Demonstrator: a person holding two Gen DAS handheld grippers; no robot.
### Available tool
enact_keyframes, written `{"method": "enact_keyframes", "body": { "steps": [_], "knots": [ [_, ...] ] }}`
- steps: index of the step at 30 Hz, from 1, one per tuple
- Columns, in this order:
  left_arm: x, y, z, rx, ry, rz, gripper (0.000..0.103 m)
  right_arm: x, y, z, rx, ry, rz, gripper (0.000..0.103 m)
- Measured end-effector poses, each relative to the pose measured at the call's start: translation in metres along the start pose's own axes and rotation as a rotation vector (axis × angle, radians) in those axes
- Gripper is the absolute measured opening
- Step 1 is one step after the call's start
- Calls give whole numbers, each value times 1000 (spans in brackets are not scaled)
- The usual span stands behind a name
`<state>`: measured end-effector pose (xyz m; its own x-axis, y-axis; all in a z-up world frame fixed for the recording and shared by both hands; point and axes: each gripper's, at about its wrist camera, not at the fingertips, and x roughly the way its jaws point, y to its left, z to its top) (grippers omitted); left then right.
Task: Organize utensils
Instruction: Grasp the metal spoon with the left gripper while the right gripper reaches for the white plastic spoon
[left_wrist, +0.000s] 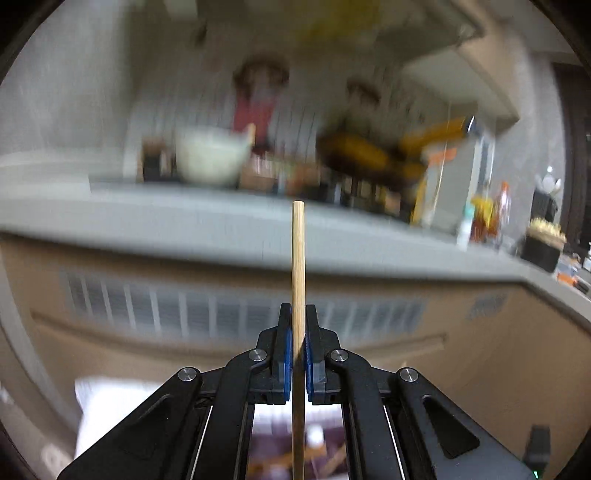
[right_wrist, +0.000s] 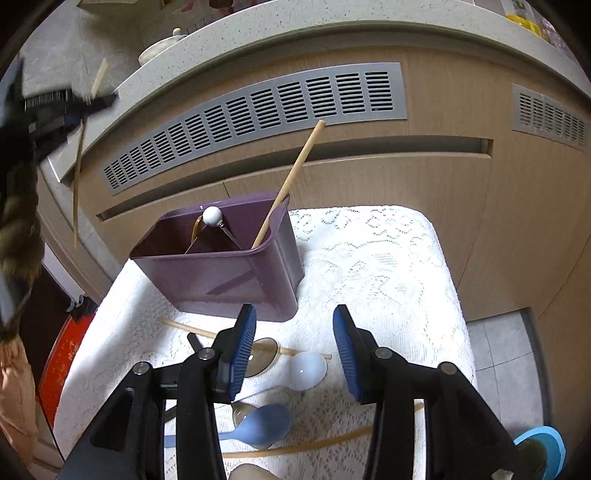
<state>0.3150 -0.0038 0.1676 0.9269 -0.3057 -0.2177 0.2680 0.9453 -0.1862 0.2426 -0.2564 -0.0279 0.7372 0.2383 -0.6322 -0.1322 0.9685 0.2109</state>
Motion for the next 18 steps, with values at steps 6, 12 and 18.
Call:
{"method": "enact_keyframes", "body": {
  "steps": [6, 12, 18],
  "knots": [
    [7, -2, -23, 39, -229, 10, 5, -10, 6, -9, -43, -31, -18, 43],
    [40, 17, -83, 35, -166, 35, 5, -3, 7, -25, -83, -13, -44, 43],
    [51, 38, -109, -28, -19, 1, 24, 5, 5, -35, -90, -2, -89, 58]
  ]
}}
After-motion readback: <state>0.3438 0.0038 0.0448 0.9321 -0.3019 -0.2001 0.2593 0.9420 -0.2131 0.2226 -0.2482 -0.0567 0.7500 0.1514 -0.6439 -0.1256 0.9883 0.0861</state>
